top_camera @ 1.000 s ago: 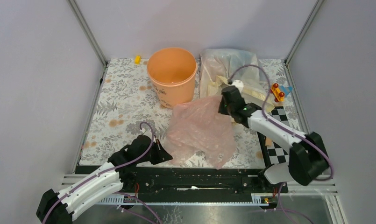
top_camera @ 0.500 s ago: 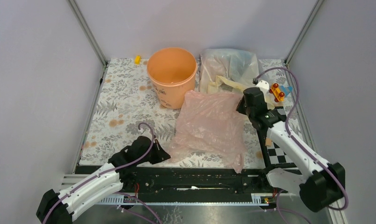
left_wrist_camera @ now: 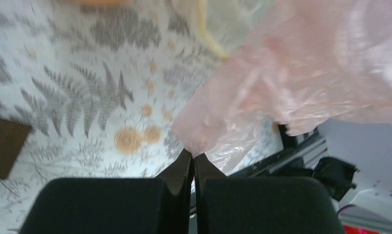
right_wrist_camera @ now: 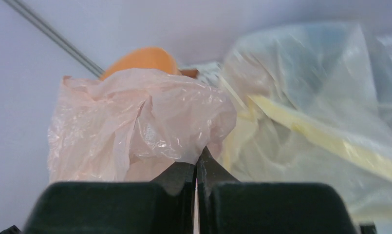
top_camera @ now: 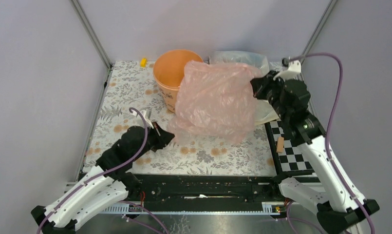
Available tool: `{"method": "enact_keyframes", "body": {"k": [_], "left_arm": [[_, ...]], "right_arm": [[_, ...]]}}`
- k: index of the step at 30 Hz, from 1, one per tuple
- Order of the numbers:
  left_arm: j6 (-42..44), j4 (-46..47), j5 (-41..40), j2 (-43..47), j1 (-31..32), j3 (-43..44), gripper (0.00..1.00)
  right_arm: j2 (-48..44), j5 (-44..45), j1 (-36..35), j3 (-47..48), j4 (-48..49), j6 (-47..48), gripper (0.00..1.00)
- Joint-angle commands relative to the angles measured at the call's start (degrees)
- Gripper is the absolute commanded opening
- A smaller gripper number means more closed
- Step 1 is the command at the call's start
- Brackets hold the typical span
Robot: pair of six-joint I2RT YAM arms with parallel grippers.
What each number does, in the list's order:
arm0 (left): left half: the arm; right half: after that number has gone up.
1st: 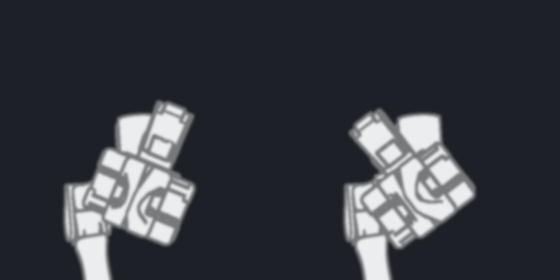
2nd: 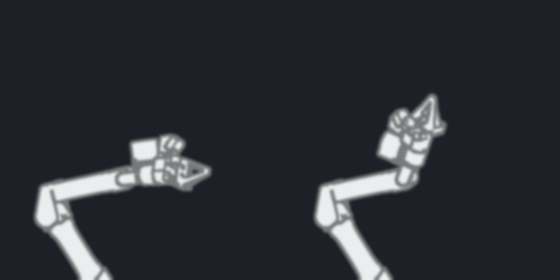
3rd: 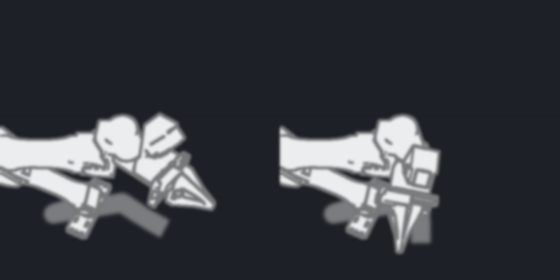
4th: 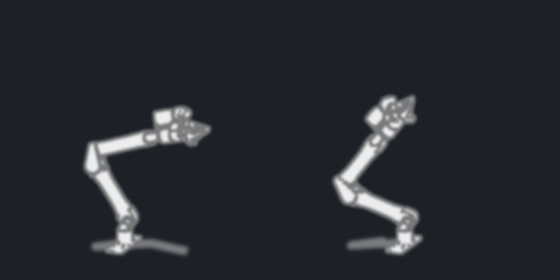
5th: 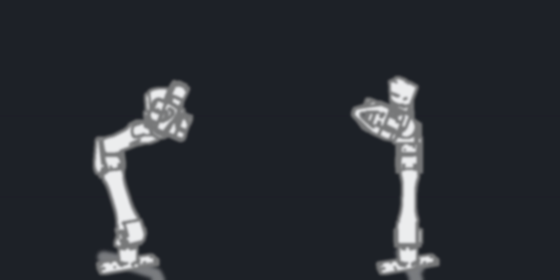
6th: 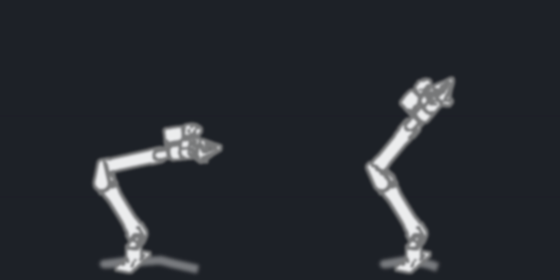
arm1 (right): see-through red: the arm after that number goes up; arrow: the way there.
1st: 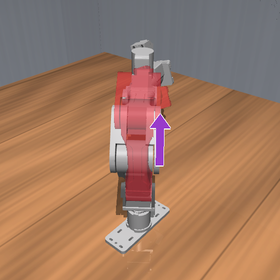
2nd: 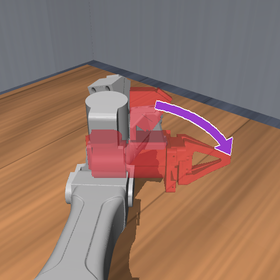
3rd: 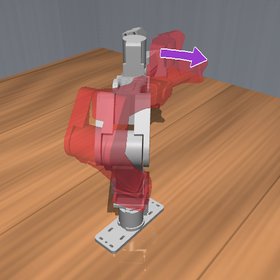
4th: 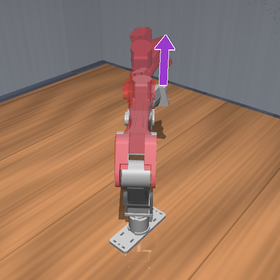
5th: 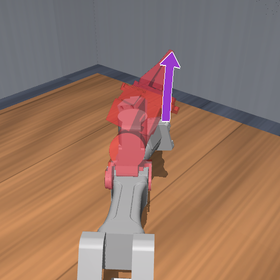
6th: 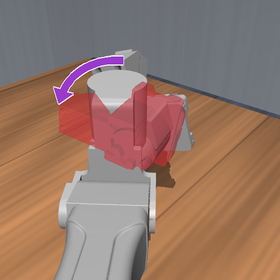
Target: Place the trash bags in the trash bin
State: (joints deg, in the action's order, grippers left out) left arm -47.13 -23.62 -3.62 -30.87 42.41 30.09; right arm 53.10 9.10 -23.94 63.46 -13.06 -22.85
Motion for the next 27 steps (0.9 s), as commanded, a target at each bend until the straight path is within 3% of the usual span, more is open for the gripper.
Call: {"method": "enact_keyframes", "body": {"k": [1, 6, 9, 13, 19, 27], "left_arm": [[7.90, -6.73, -9.96, -5.81, 0.17, 15.34, 0.00], [13.23, -12.48, -18.80, -12.02, -0.62, 27.19, 0.00], [15.30, -16.52, -17.87, -17.63, -3.50, 35.12, 0.00], [18.91, -18.10, -8.64, -23.62, -12.24, 42.19, 0.00], [20.41, -13.29, 13.25, -29.53, -28.65, 41.73, 0.00], [20.33, -9.20, 21.59, -31.39, -33.65, 40.27, 0.00]], "right_arm": [[9.05, -8.80, 0.13, 13.42, 2.16, 1.38, 0.00], [20.87, -15.04, -0.32, 26.84, 3.08, 0.44, 0.00], [27.74, -14.49, -2.85, 34.67, 3.03, 1.19, 0.00], [38.36, -9.77, -6.96, 47.34, -0.58, 4.02, 0.00], [49.66, -3.02, -8.61, 57.14, -4.34, 5.92, 0.00], [51.49, 0.90, -8.62, 58.21, -5.53, 8.59, 0.24]]}}
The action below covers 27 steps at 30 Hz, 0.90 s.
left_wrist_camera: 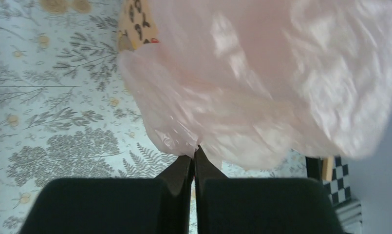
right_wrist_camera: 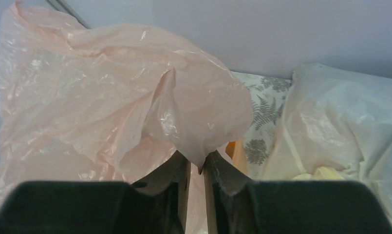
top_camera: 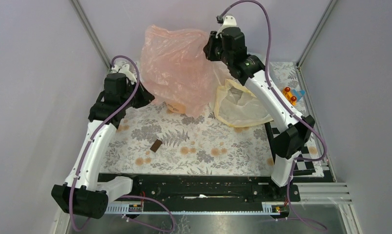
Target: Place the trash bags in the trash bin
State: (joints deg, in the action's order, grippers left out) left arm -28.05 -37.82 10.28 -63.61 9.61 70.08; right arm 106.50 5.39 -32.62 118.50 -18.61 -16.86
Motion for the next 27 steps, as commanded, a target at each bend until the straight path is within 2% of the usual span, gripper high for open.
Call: {"method": "enact_keyframes", "body": {"k": [1, 2, 3, 5, 6, 7, 10, 14, 18, 22, 27], "left_arm": [[1.06, 5.38, 9.02, 1.57, -0.96, 0.42, 0.00], [0.71, 5.70, 11.07, 1.92, -1.18, 0.67, 0.00], [0.19, 6.05, 12.65, 2.18, -1.34, 0.93, 0.00], [-0.78, 6.80, 15.94, 2.56, -1.58, 1.99, 0.00], [-1.19, 6.92, 17.20, 2.54, -1.60, 2.62, 0.00], [-1.46, 6.89, 18.37, 2.47, -1.73, 3.22, 0.00], [-2.21, 6.80, 21.57, 2.04, -1.93, 4.46, 0.00], [-2.28, 6.54, 22.30, 1.91, -2.34, 4.94, 0.00], [-2.27, 5.89, 20.92, 2.92, -3.79, 5.79, 0.00], [-1.92, 5.28, 15.97, 6.47, -5.34, 7.05, 0.00], [-3.12, 5.69, 18.11, 9.33, -5.65, 8.61, 0.00]], "right_arm": [[-2.59, 5.71, 0.02, 3.00, 0.06, 3.04, 0.26], [-3.21, 6.39, 0.01, 3.05, 0.11, 3.49, 0.32], [-3.96, 6.61, 0.05, 3.05, 0.17, 4.02, 0.42], [-4.86, 6.49, 0.04, 3.37, 0.23, 4.65, 0.77], [-5.16, 6.13, 0.05, 3.71, 0.24, 4.91, 0.81], [-5.36, 5.18, 0.03, 4.06, 0.21, 5.44, 0.82], [-5.61, 1.14, -0.04, 4.96, 0.51, 6.92, 0.77], [-3.76, -4.52, -1.34, 5.86, 2.16, 8.35, 0.58], [2.56, -5.29, -3.86, 10.26, 0.07, 10.59, 0.28], [8.97, -4.59, -5.91, 15.30, -2.87, 11.56, 0.00], [15.58, -1.72, -7.71, 17.57, -3.99, 13.90, 0.00]]}}
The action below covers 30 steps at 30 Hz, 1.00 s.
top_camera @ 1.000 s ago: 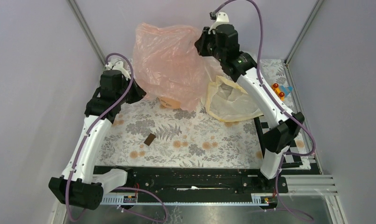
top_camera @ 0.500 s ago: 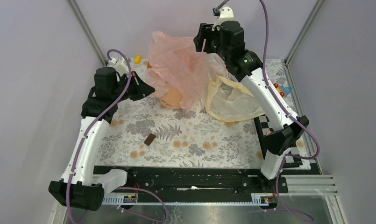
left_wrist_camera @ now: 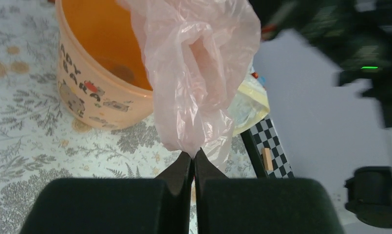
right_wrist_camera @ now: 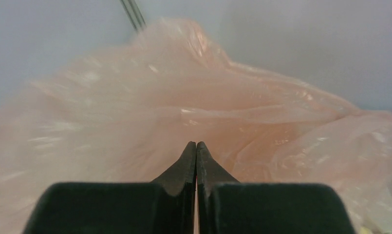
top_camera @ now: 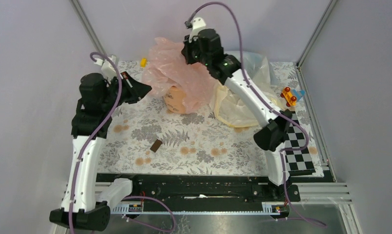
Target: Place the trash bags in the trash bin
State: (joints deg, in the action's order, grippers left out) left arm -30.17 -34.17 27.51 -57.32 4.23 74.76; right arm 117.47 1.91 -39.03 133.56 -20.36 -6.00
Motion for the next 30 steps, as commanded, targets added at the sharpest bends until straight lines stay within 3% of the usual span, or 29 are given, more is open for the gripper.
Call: {"method": "enact_keyframes", "body": {"k": [1, 7, 14, 19, 26, 30], "left_arm": [[-1.36, 2.03, 1.90, 3.10, -0.27, 4.25, 0.00], [-1.81, 2.20, 2.41, 2.95, -0.27, 5.14, 0.00], [-1.80, 3.46, 0.44, 2.73, -0.27, 7.30, 0.00], [-2.43, 7.21, 0.65, -0.11, -0.27, 2.76, 0.00], [-1.93, 11.13, -4.01, -4.10, -0.31, -0.76, 0.00], [-2.43, 12.92, -4.91, -6.18, -0.29, -0.51, 0.00]], "right_arm": [[5.86, 2.94, -1.58, 2.60, -2.27, 3.39, 0.00], [12.86, 4.46, -2.13, 4.26, -6.93, 4.47, 0.00], [13.41, 2.74, -3.33, 6.86, -10.90, 5.58, 0.05], [7.27, 2.84, -3.30, 8.91, -11.03, 5.63, 0.26], [-5.37, 1.44, -3.31, 1.37, -10.93, 5.36, 0.43], [-10.98, 9.13, -3.27, -5.25, -11.99, 4.30, 0.48]]}}
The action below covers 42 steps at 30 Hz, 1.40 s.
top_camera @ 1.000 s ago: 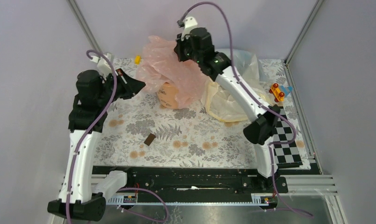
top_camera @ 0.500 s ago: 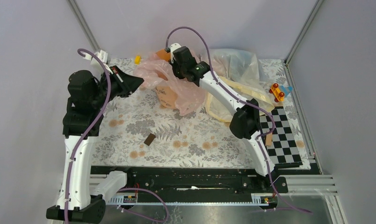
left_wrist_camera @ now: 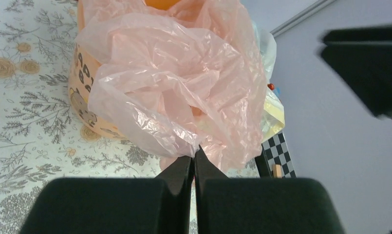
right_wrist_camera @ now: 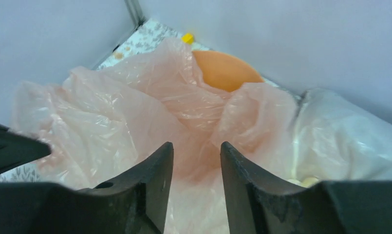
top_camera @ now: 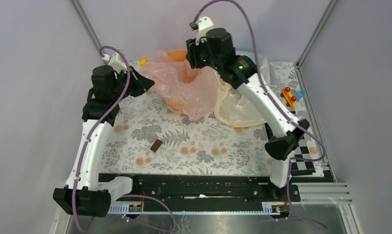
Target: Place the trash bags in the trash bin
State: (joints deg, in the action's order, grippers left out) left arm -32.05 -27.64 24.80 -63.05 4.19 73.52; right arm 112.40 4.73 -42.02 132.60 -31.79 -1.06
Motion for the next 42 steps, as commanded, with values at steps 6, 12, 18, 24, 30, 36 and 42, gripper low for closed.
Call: {"method": "enact_keyframes", "body": {"k": [6, 12, 18, 24, 30, 36, 42], "left_arm": [[-0.27, 7.01, -2.80, -0.41, -0.24, 0.75, 0.00], [0.76, 5.54, -3.59, 0.69, -0.25, 1.50, 0.00], [2.67, 3.92, -5.69, 2.90, -0.28, 1.40, 0.00], [3.99, 2.79, -5.01, 2.55, -0.25, 2.11, 0.00], [4.28, 3.42, -4.39, 1.26, -0.24, 1.96, 0.00], [2.79, 5.95, -2.65, -1.54, -0.23, 0.89, 0.00], [-0.66, 10.11, 0.71, -6.97, -0.23, 1.47, 0.00]], "right_arm": [[-13.82, 3.97, -0.26, -16.26, -2.23, -3.03, 0.98], [-13.81, 14.70, 0.51, -18.62, 1.95, -2.22, 0.29], [-1.42, 27.43, 1.31, -4.28, -1.68, -2.45, 0.00], [6.57, 23.81, 5.10, 2.48, -1.54, -4.37, 0.00], [11.34, 7.91, 4.98, 5.76, -1.68, -3.89, 0.00], [15.91, 3.48, 3.00, 7.56, -2.66, -3.25, 0.00], [19.46, 6.72, 2.46, 8.37, -3.70, -2.94, 0.00]]}}
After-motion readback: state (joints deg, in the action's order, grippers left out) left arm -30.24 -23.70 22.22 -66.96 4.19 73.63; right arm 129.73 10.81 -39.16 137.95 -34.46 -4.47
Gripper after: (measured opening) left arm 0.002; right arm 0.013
